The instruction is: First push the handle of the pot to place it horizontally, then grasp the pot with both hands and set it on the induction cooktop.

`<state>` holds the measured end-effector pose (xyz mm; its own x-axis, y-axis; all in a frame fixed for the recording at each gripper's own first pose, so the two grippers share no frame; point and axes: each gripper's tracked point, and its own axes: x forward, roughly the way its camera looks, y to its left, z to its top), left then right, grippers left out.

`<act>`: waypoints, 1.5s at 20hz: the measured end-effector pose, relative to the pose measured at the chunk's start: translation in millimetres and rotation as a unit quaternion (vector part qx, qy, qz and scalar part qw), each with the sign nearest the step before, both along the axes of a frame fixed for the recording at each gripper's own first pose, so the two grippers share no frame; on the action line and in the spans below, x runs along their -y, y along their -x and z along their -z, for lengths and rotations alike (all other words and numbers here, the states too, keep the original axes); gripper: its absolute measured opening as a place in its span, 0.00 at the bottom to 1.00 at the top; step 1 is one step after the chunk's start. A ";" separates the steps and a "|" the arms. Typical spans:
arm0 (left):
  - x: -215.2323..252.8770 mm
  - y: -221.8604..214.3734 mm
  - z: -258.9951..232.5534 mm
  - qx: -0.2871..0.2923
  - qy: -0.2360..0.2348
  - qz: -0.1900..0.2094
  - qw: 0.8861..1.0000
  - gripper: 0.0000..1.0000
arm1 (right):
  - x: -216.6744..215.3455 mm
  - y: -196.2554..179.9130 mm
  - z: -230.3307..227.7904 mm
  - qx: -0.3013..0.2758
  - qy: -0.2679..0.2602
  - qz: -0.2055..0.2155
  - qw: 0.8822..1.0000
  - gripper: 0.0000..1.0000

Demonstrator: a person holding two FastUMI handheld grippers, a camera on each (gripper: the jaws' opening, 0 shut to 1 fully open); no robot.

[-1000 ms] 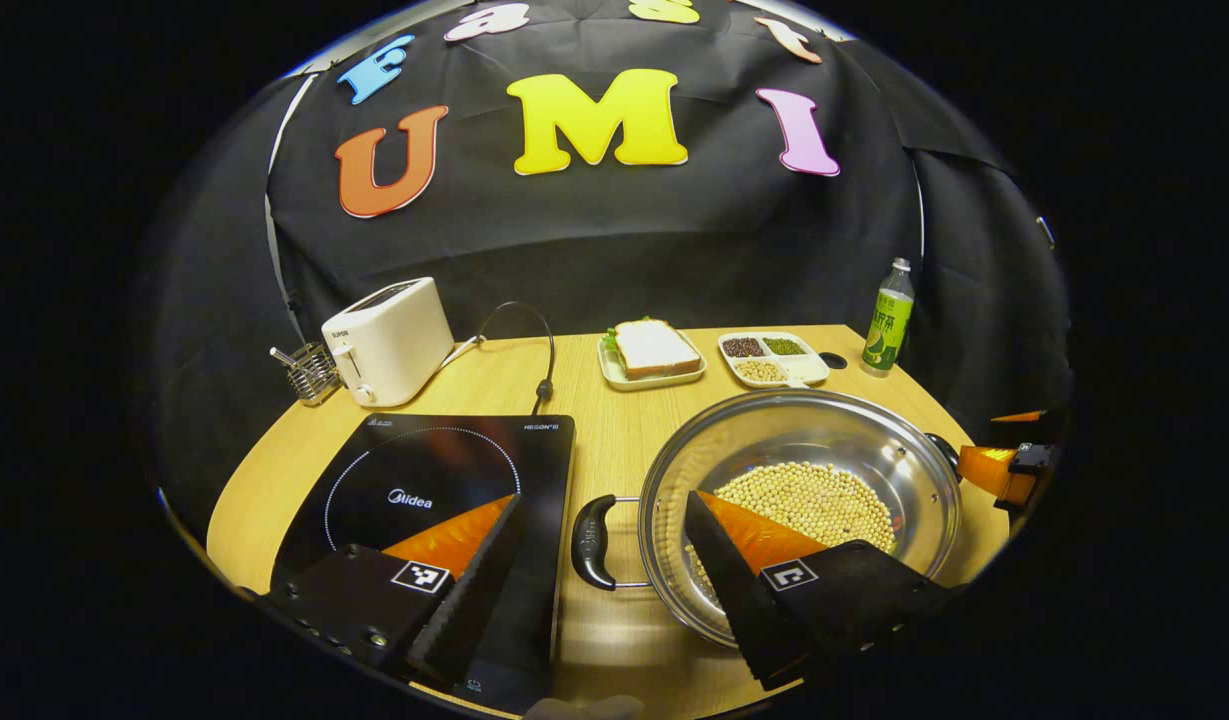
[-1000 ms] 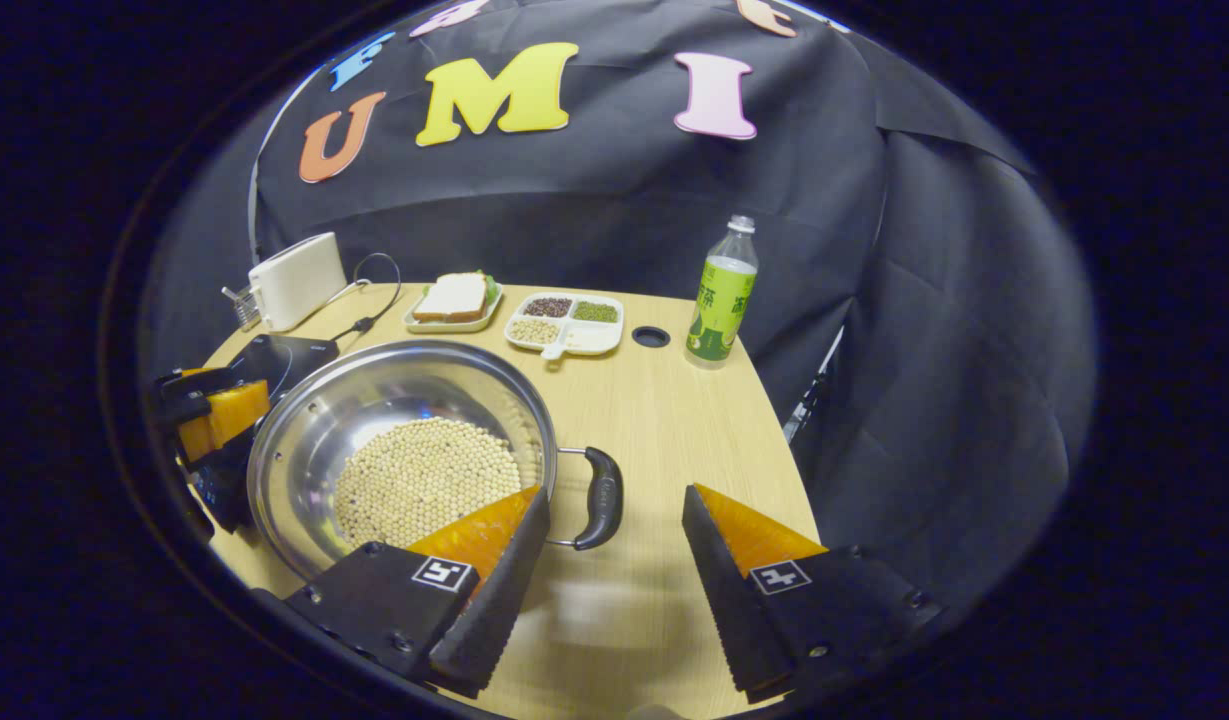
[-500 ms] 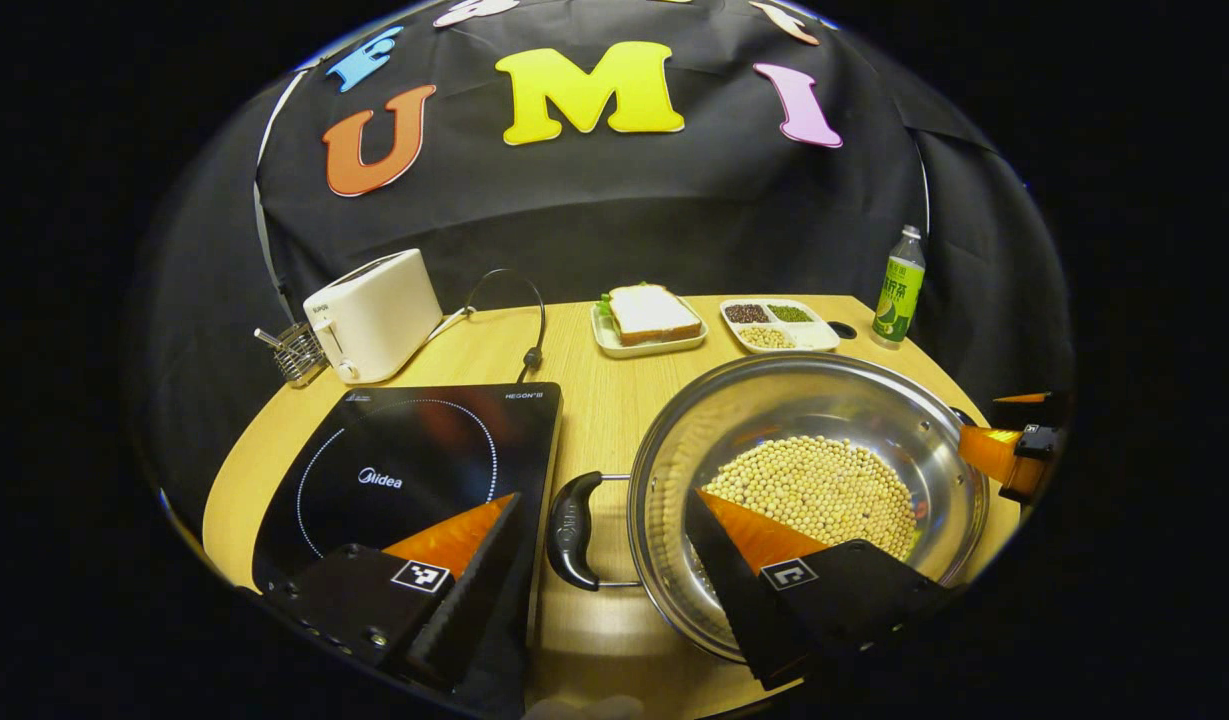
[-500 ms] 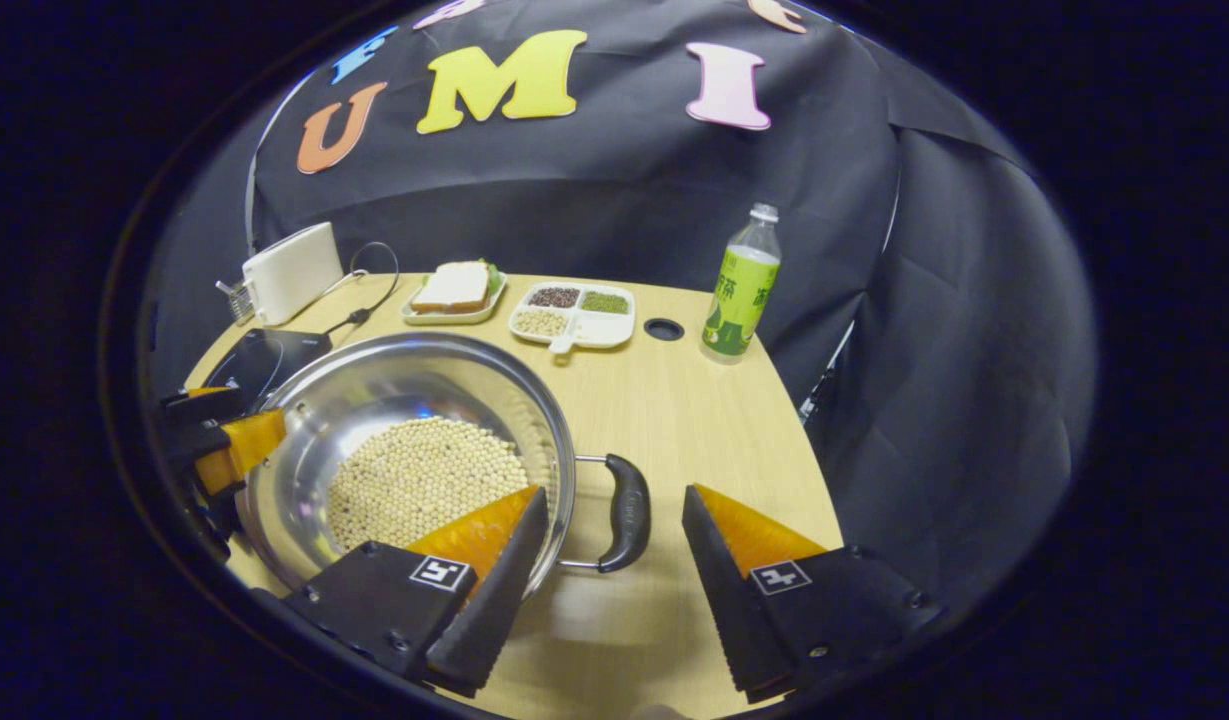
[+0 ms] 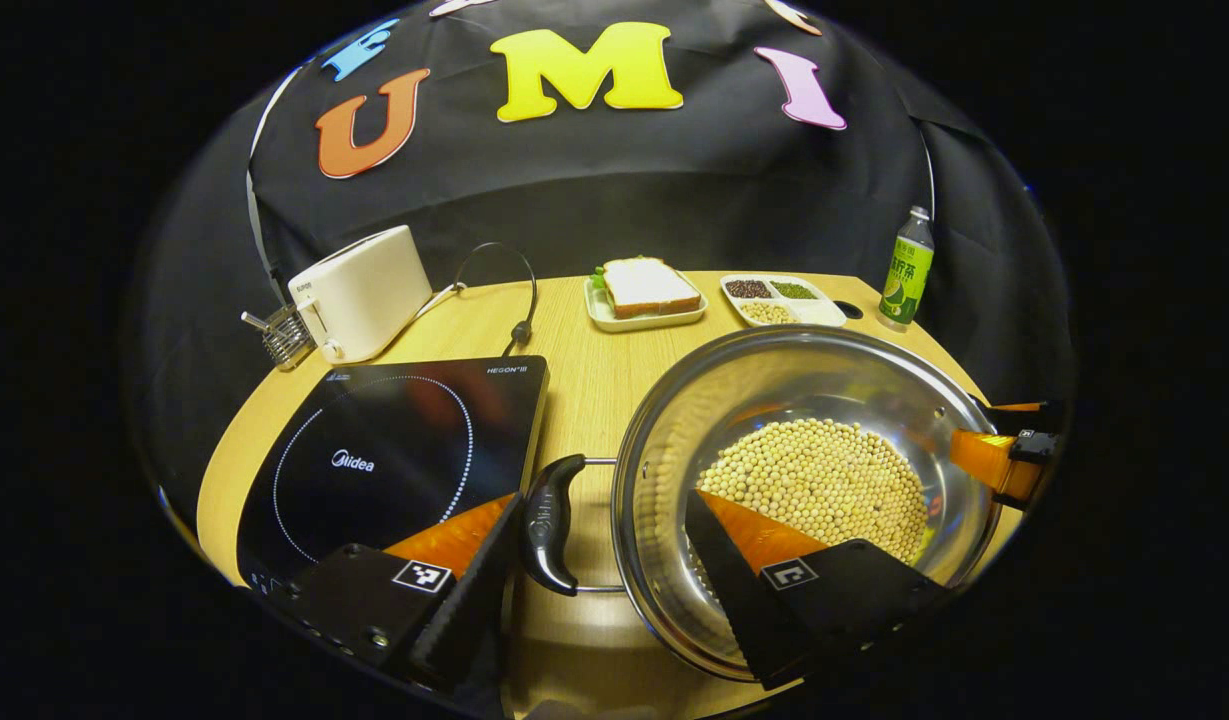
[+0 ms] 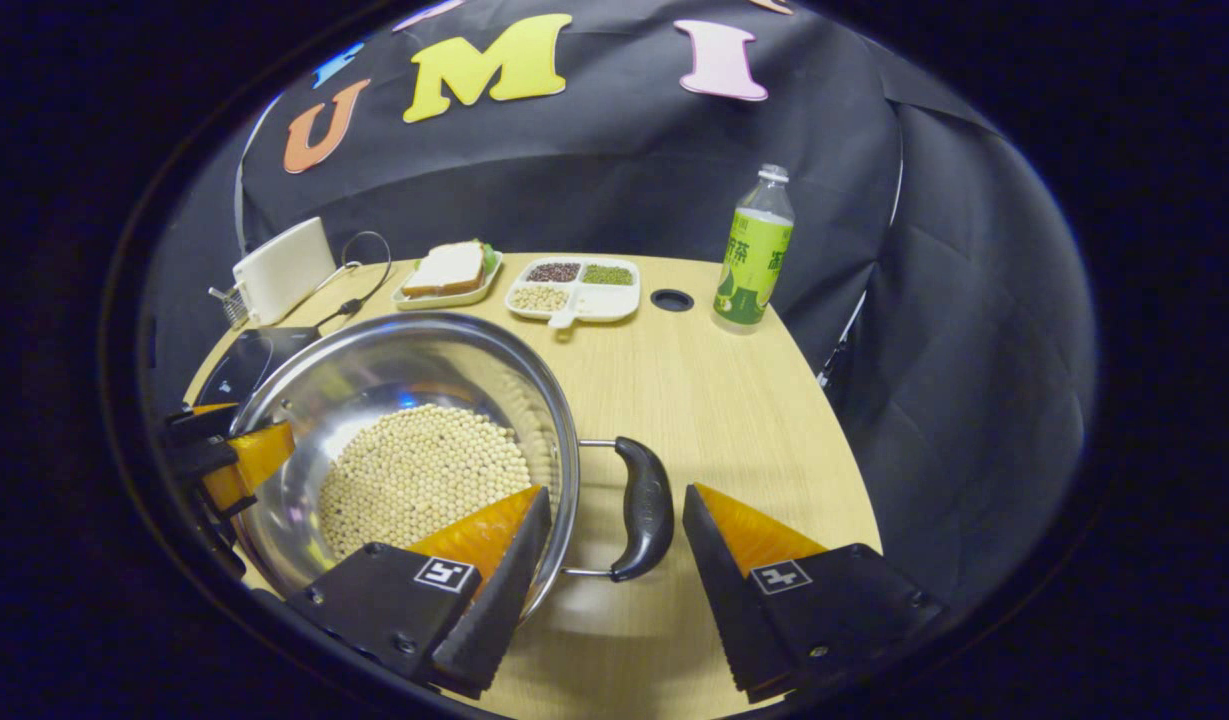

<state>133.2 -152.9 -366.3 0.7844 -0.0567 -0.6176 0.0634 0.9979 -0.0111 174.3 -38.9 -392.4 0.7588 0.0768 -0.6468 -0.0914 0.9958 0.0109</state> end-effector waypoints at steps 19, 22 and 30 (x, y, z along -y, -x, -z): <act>-7.8 -1.2 -0.6 -0.002 0.000 -0.017 1.000 0.65 | -2.3 2.9 -1.1 -0.008 -0.017 0.016 1.000 0.60; -6.3 -1.7 -7.0 0.007 -0.004 -0.010 1.000 0.65 | -0.4 3.8 -6.5 -0.005 -0.017 0.017 1.000 0.62; -16.8 -2.6 -33.7 0.016 0.007 -0.012 1.000 0.65 | -7.1 8.0 -40.2 0.006 -0.010 0.019 1.000 0.60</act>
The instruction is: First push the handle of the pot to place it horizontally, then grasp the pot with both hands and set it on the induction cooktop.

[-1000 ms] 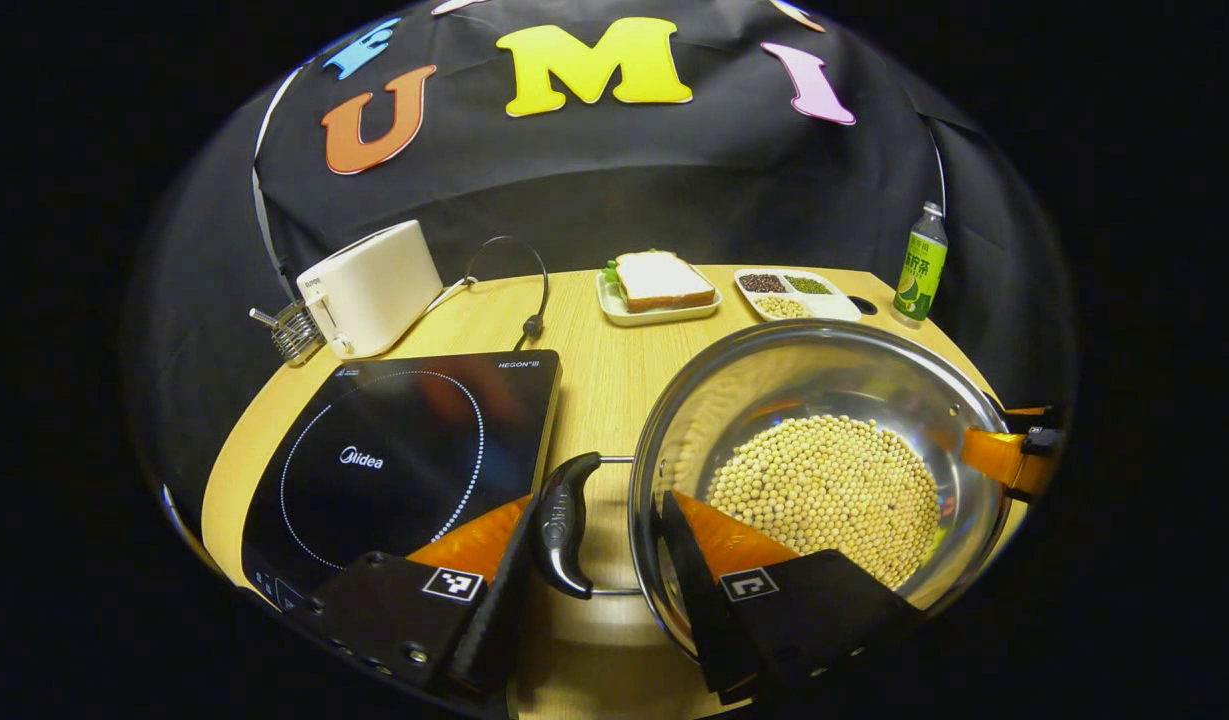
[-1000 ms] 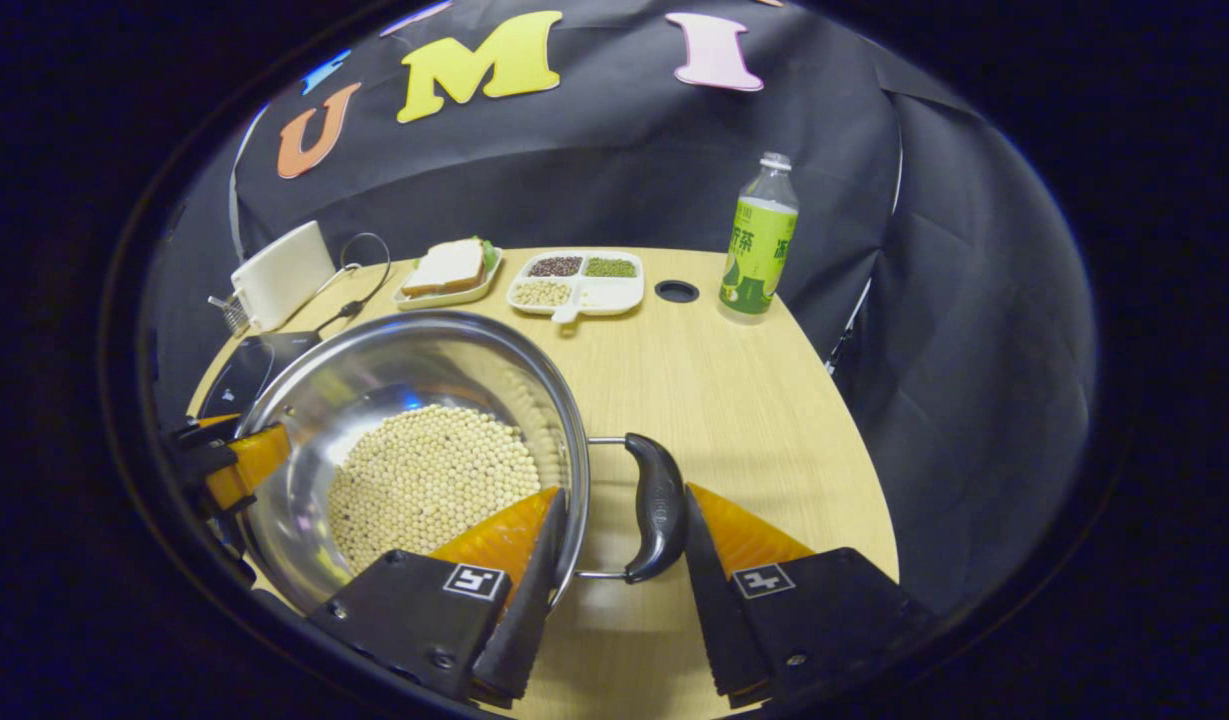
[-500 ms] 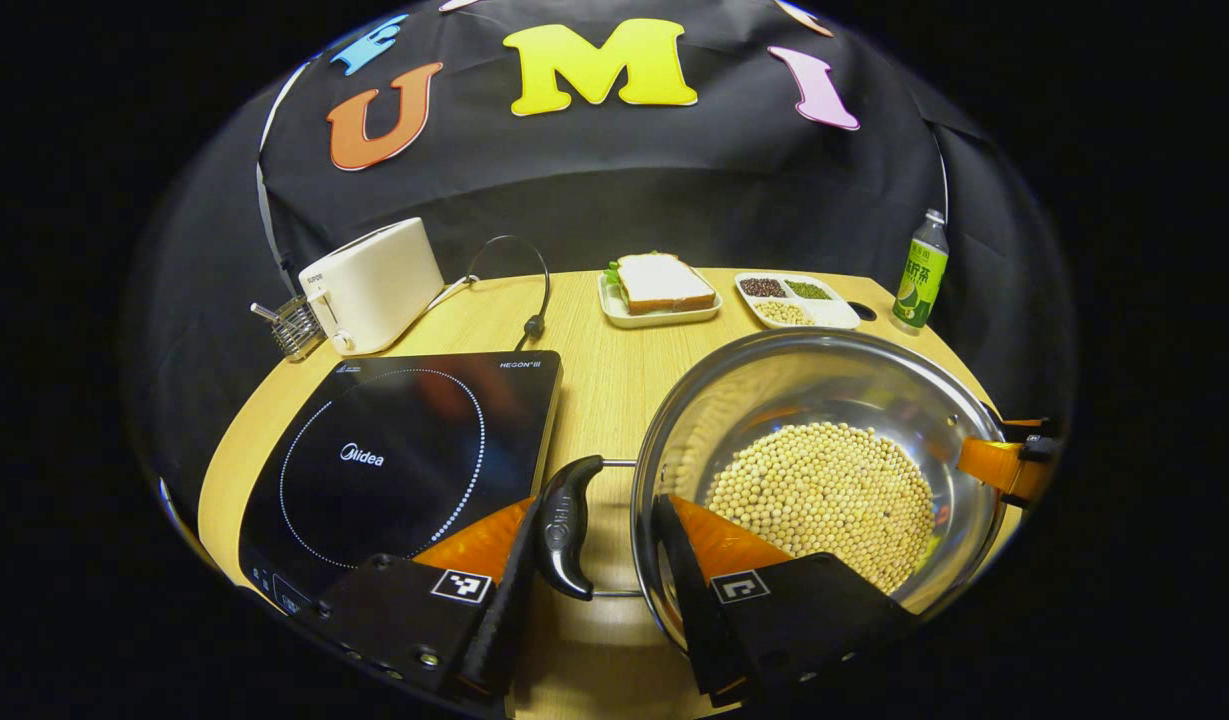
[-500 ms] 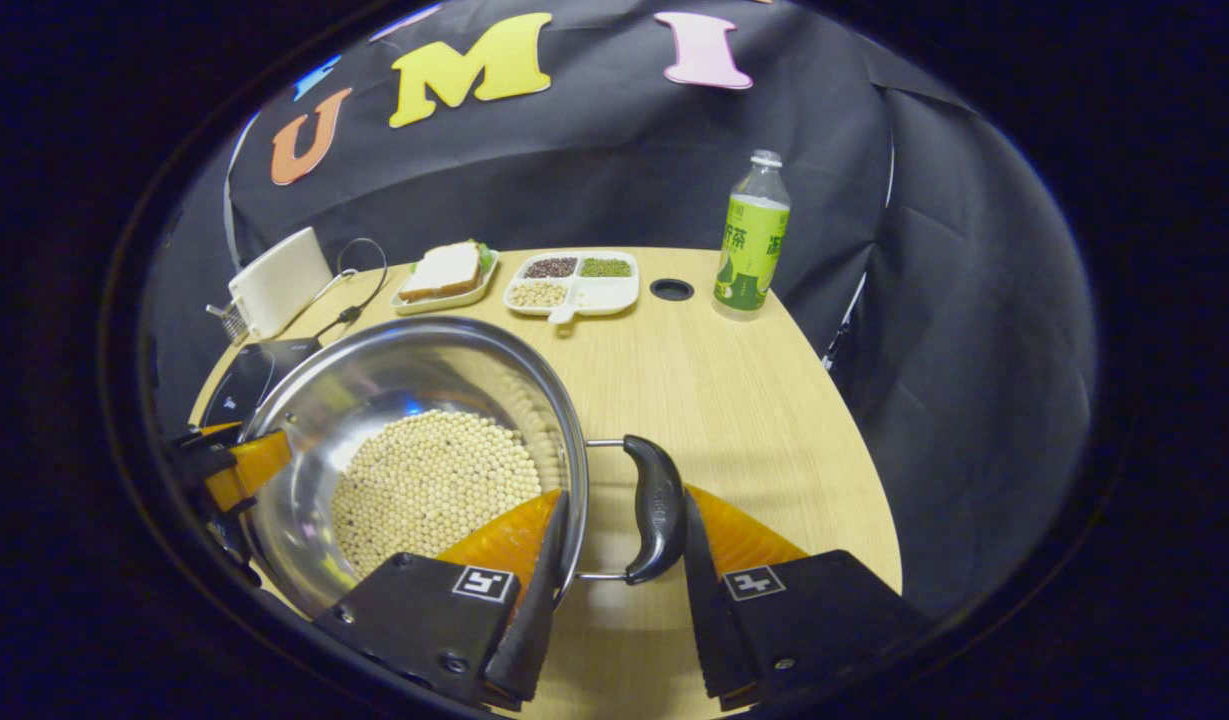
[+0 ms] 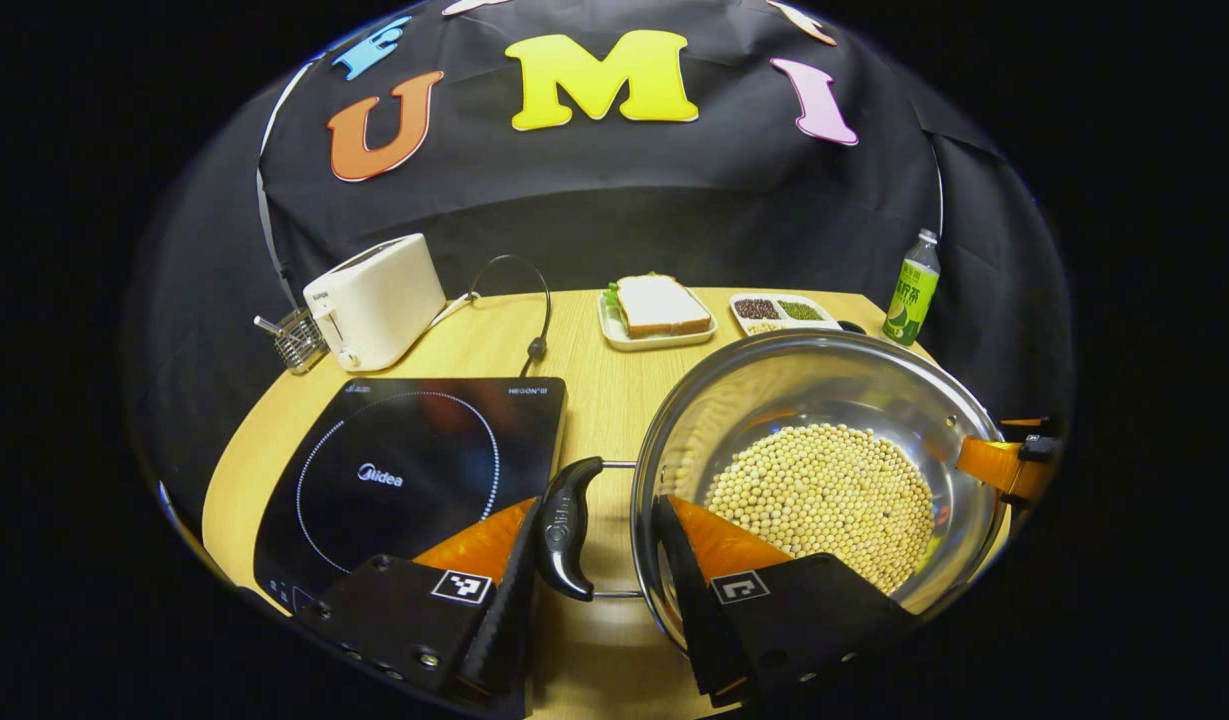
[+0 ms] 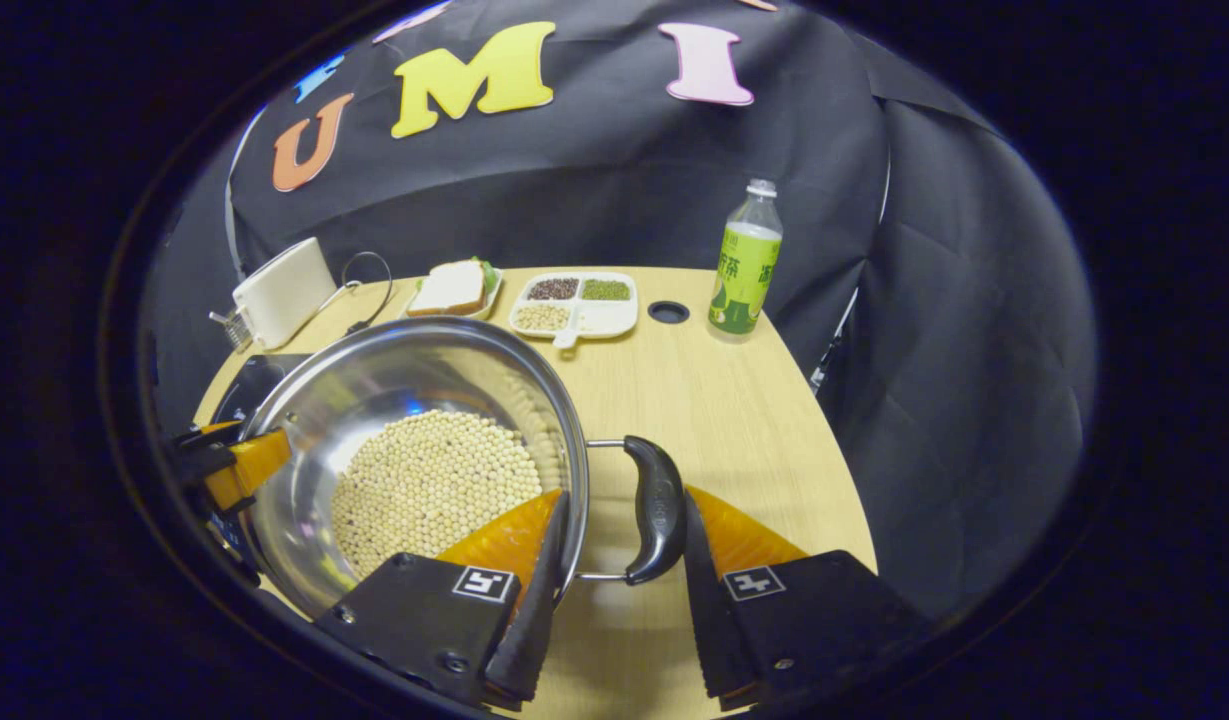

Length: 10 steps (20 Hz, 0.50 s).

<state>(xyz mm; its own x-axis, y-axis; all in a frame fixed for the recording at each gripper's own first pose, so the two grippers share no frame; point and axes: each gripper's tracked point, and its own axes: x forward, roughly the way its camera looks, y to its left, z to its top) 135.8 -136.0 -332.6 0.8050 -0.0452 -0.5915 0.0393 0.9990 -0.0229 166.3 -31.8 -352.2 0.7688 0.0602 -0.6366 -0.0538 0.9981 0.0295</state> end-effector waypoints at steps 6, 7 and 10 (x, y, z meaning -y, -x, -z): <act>-29.2 2.9 -27.5 0.010 0.001 -0.006 1.000 0.64 | -26.3 5.6 -32.2 0.011 -0.001 -0.004 1.000 0.60; -35.7 5.1 -32.4 0.012 0.001 -0.008 1.000 0.65 | -32.6 6.9 -37.0 0.013 -0.002 -0.005 1.000 0.60; -59.3 6.0 -42.0 0.014 -0.001 -0.016 1.000 0.65 | -54.8 11.2 -50.0 0.015 -0.004 -0.010 1.000 0.62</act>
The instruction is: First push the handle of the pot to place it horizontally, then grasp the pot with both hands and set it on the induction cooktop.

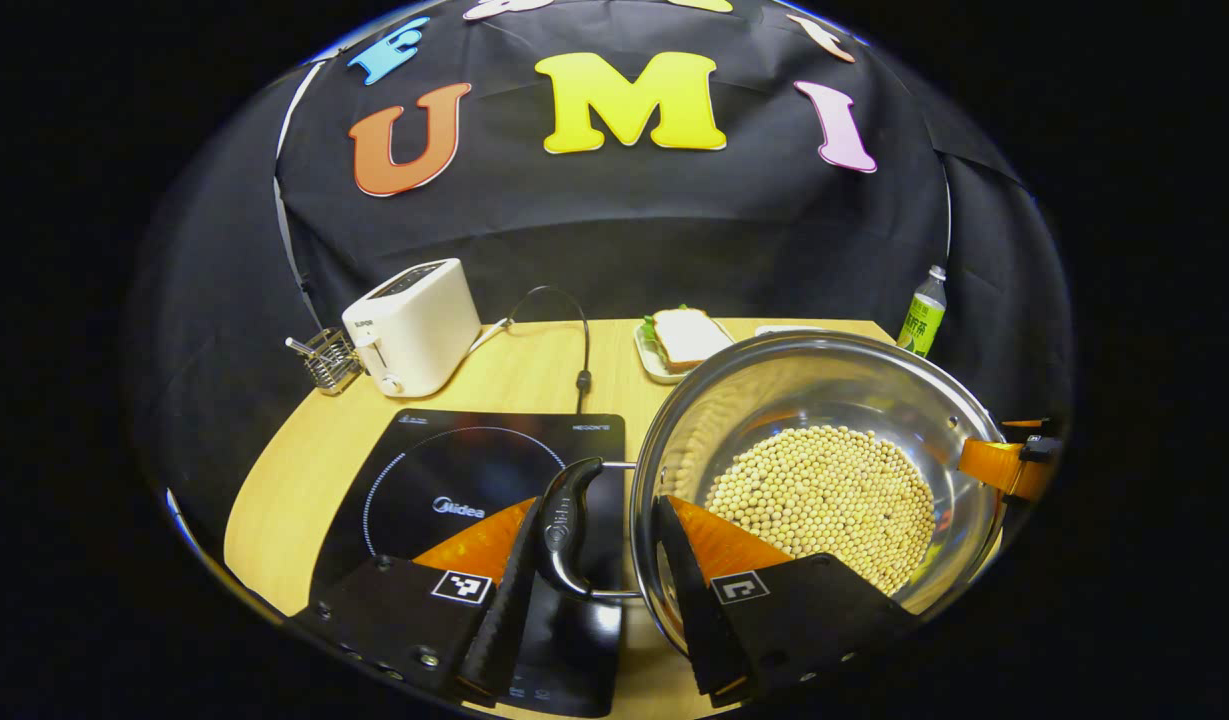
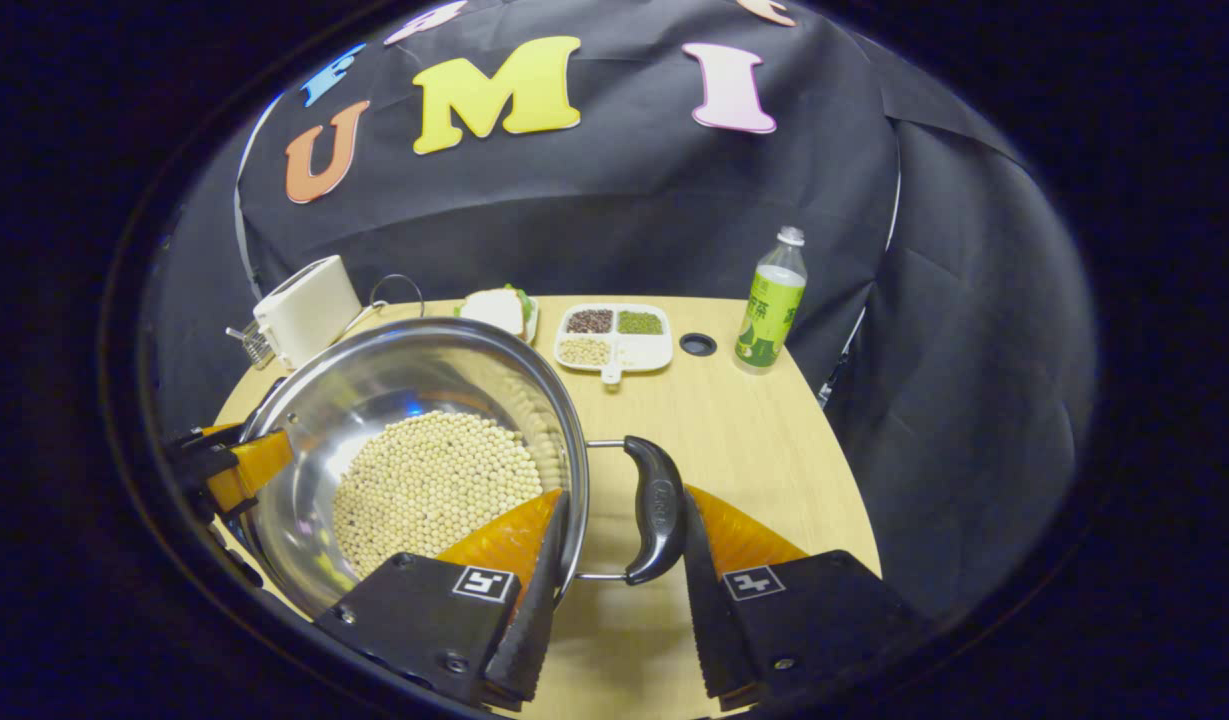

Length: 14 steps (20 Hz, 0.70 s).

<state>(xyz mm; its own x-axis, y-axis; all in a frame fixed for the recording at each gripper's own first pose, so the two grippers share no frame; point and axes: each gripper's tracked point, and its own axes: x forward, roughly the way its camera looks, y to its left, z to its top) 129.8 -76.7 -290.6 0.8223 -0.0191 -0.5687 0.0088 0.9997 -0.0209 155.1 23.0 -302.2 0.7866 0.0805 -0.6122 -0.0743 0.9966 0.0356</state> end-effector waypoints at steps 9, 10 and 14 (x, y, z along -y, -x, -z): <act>-75.3 4.4 -10.5 0.004 -0.007 -0.022 1.000 0.65 | -72.1 8.4 -15.8 0.003 -0.012 -0.014 1.000 0.62; -83.6 6.2 -11.4 0.004 -0.010 -0.024 1.000 0.65 | -81.3 9.2 -17.0 0.002 -0.015 -0.015 1.000 0.60; -119.7 6.6 -14.9 0.008 -0.017 -0.034 0.999 0.65 | -116.5 11.4 -19.7 -0.002 -0.025 -0.022 0.999 0.62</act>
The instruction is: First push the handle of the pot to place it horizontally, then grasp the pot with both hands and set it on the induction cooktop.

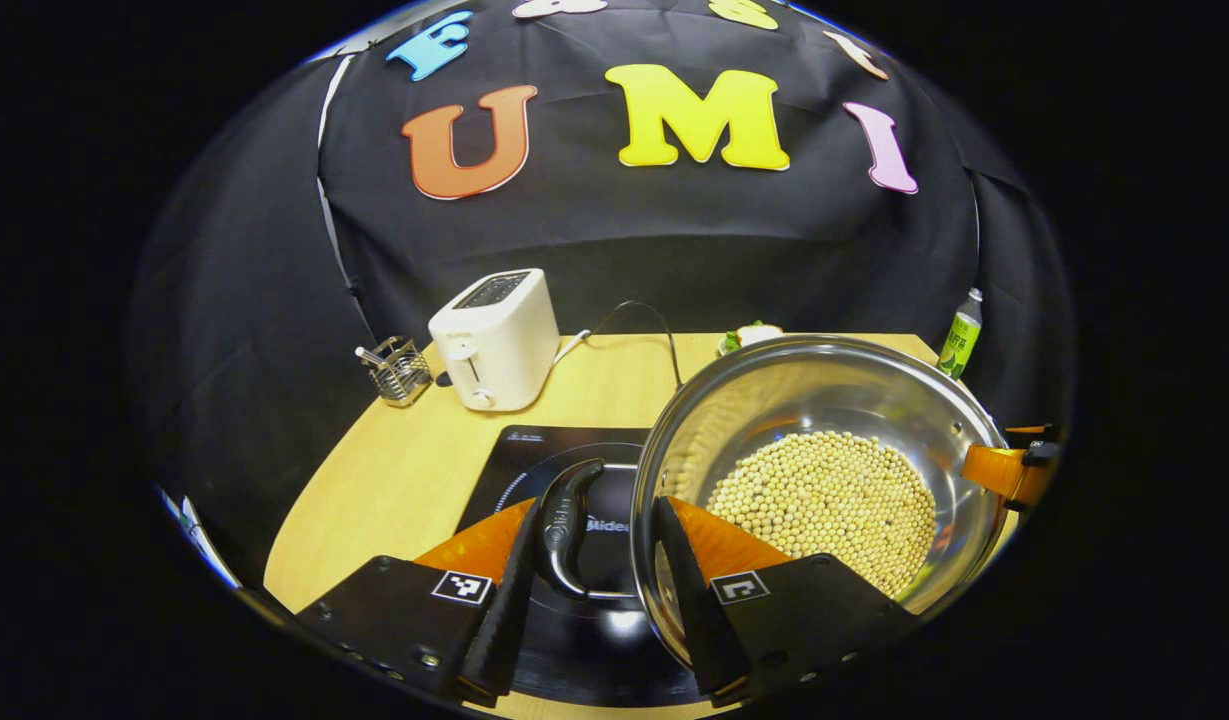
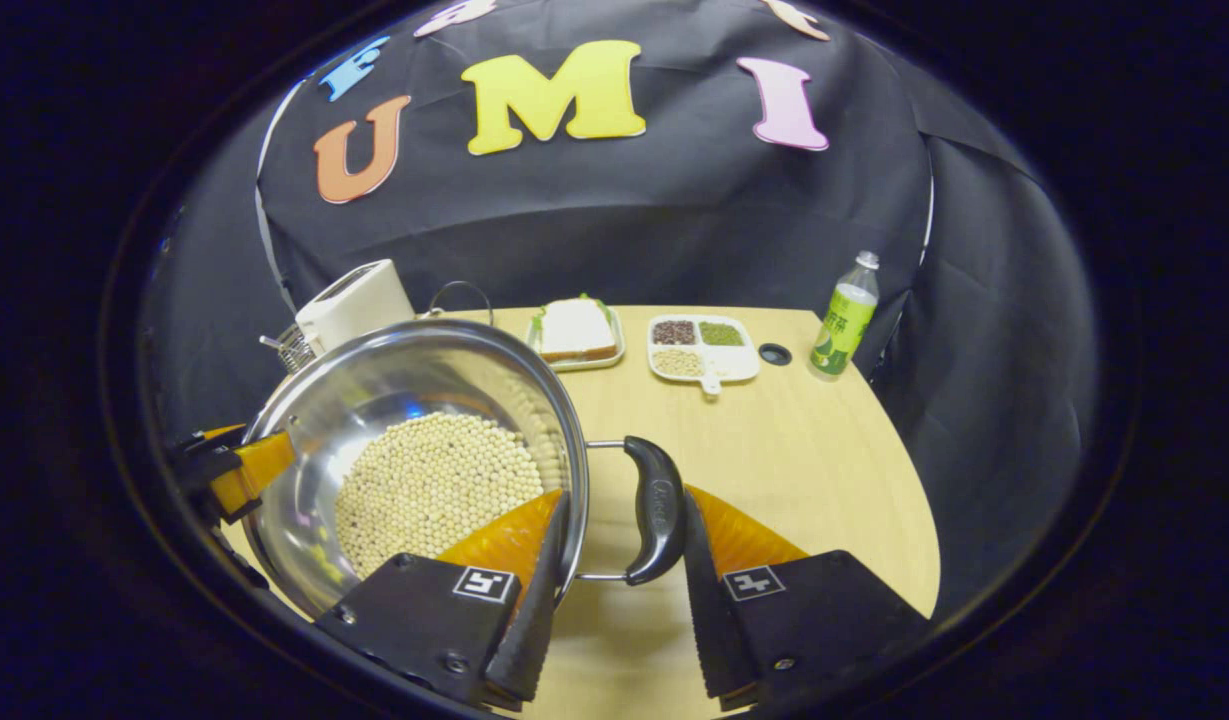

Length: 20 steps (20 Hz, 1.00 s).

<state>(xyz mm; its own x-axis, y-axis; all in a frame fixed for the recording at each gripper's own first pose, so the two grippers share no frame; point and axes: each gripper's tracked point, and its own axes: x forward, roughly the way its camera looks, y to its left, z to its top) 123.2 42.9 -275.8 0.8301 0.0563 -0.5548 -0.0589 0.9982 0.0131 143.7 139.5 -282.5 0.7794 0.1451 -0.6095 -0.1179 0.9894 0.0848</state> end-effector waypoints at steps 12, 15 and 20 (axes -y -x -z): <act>-100.6 -8.9 9.1 -0.008 -0.031 -0.028 0.999 0.65 | -105.6 -4.1 4.5 -0.011 -0.024 -0.021 0.999 0.60; -112.7 -16.4 14.0 -0.010 -0.041 -0.022 0.999 0.65 | -118.7 -7.3 10.5 -0.018 -0.030 -0.016 0.999 0.60; -128.8 -30.2 28.1 -0.017 -0.049 -0.022 0.998 0.65 | -139.1 -13.7 20.8 -0.026 -0.035 -0.003 0.999 0.62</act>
<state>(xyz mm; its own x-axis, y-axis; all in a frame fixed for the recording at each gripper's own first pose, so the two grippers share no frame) 153.4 171.8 -303.9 0.8063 0.1470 -0.5730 -0.0997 0.9885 0.1133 157.4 278.6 -303.2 0.7456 0.1944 -0.6374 -0.1183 0.9799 0.1605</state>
